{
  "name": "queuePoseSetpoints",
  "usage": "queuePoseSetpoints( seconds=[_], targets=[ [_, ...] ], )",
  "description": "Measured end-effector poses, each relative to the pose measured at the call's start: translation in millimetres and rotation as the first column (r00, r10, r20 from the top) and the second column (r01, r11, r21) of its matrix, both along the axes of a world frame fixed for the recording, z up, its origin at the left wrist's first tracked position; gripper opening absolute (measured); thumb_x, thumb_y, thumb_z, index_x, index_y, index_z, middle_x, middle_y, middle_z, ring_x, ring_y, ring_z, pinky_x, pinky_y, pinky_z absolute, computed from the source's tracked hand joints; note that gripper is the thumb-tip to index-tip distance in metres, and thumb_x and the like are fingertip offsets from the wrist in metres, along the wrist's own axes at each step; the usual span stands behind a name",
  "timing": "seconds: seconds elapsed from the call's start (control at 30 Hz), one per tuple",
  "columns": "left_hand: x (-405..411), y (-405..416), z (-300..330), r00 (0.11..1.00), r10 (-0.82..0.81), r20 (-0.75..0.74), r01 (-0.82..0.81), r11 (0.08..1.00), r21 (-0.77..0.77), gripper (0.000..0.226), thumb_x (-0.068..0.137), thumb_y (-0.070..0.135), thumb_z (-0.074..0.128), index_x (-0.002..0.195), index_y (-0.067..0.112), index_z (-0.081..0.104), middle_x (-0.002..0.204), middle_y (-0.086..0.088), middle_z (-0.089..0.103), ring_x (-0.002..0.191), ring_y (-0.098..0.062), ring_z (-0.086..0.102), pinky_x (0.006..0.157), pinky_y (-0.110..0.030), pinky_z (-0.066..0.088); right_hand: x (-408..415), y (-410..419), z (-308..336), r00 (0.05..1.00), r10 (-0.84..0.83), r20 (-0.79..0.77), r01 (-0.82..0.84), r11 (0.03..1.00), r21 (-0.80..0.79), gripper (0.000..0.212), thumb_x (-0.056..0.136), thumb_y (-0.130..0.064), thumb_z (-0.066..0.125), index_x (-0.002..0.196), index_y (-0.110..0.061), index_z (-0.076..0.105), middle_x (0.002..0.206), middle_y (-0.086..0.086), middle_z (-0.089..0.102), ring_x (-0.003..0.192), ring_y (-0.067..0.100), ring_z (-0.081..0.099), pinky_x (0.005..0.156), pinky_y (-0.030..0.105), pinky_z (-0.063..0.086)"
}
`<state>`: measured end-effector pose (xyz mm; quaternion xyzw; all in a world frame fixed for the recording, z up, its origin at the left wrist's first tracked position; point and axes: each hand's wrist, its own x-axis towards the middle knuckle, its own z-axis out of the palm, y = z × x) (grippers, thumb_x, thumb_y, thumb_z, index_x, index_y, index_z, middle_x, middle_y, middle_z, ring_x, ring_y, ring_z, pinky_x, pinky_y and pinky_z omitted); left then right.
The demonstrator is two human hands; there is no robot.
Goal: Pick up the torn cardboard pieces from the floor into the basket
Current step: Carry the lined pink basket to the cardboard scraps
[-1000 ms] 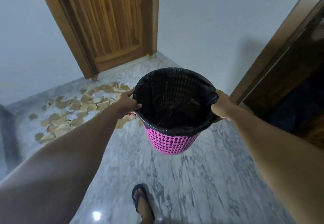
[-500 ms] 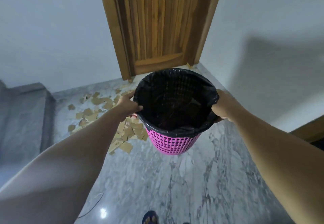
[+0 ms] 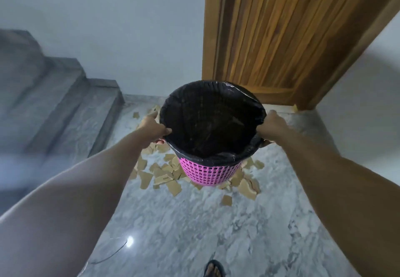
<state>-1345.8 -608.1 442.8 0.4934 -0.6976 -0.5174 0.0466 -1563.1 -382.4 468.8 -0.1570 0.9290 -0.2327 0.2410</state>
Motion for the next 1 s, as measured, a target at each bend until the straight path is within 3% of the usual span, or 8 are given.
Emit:
queuePoseSetpoints(
  seconds=[0.1,0.27,0.4,0.47,0.57,0.73,0.83,1.0],
  targets=[
    [10,-20,-6,0.991,0.126,0.034,-0.126,0.992,-0.009,0.082,0.087,0.005,0.067,0.152,0.012,0.017,0.082,-0.007,0.062,0.055,-0.019,0.058,0.046,-0.023,0.051,-13,-44,-8,0.996,0.073,0.041,-0.072,0.997,-0.037,0.07,0.083,-0.011,0.061,0.144,-0.01,0.027,0.12,0.017,0.053,0.075,0.038,0.071,0.052,0.044,0.061],
    [38,-53,-17,0.961,0.272,0.057,-0.273,0.962,0.014,0.071,0.084,0.008,0.07,0.145,0.009,0.034,0.121,-0.013,0.061,0.062,-0.02,0.063,0.044,-0.024,0.055,-3,-104,-18,0.979,0.204,-0.026,-0.201,0.977,0.069,0.082,0.088,-0.009,0.054,0.154,-0.007,0.006,0.126,0.021,0.055,0.08,0.032,0.062,0.054,0.033,0.052],
    [79,-94,-32,0.918,0.391,0.059,-0.394,0.918,0.044,0.043,0.08,0.009,0.075,0.118,0.0,0.056,0.097,-0.01,0.066,0.067,-0.022,0.067,0.065,-0.036,0.06,21,-164,-35,0.962,0.266,-0.067,-0.258,0.96,0.105,0.069,0.088,-0.009,0.055,0.148,-0.001,0.022,0.134,0.024,0.051,0.113,0.04,0.056,0.079,0.032,0.046],
    [105,-114,-42,0.902,0.427,0.066,-0.431,0.901,0.045,0.028,0.079,0.008,0.074,0.101,-0.001,0.06,0.083,-0.01,0.065,0.061,-0.021,0.064,0.064,-0.035,0.059,41,-196,-44,0.951,0.3,-0.07,-0.293,0.952,0.092,0.056,0.087,-0.009,0.056,0.139,0.002,0.036,0.13,0.023,0.054,0.116,0.041,0.055,0.082,0.035,0.044],
    [144,-142,-57,0.895,0.436,0.098,-0.44,0.897,0.029,0.015,0.08,0.007,0.07,0.091,-0.001,0.064,0.065,-0.005,0.056,0.051,-0.018,0.056,0.046,-0.024,0.046,74,-239,-59,0.921,0.384,-0.066,-0.374,0.919,0.126,0.026,0.085,-0.01,0.056,0.11,-0.001,0.053,0.111,0.018,0.061,0.102,0.039,0.06,0.083,0.036,0.049],
    [213,-190,-99,0.877,0.452,0.16,-0.46,0.888,0.009,0.021,0.08,0.001,0.066,0.067,0.008,0.052,0.057,-0.002,0.043,0.043,-0.013,0.042,0.033,-0.013,0.034,135,-311,-101,0.89,0.455,-0.021,-0.445,0.879,0.17,0.005,0.086,-0.008,0.052,0.087,-0.004,0.053,0.082,0.014,0.061,0.067,0.024,0.056,0.055,0.023,0.038],
    [251,-216,-131,0.846,0.487,0.219,-0.495,0.869,-0.021,0.018,0.078,0.005,0.067,0.069,0.009,0.053,0.058,-0.001,0.045,0.045,-0.015,0.044,0.033,-0.014,0.036,168,-353,-144,0.88,0.473,0.04,-0.474,0.872,0.12,0.015,0.079,-0.005,0.048,0.088,-0.001,0.059,0.087,0.019,0.067,0.071,0.029,0.064,0.06,0.03,0.052],
    [306,-252,-197,0.812,0.477,0.337,-0.479,0.874,-0.083,0.013,0.075,0.01,0.072,0.074,0.002,0.063,0.055,-0.005,0.053,0.052,-0.022,0.055,0.056,-0.029,0.052,219,-394,-216,0.859,0.476,0.187,-0.495,0.866,0.069,0.016,0.085,-0.001,0.048,0.098,0.0,0.057,0.092,0.015,0.069,0.063,0.037,0.071,0.059,0.042,0.061]
  ],
)
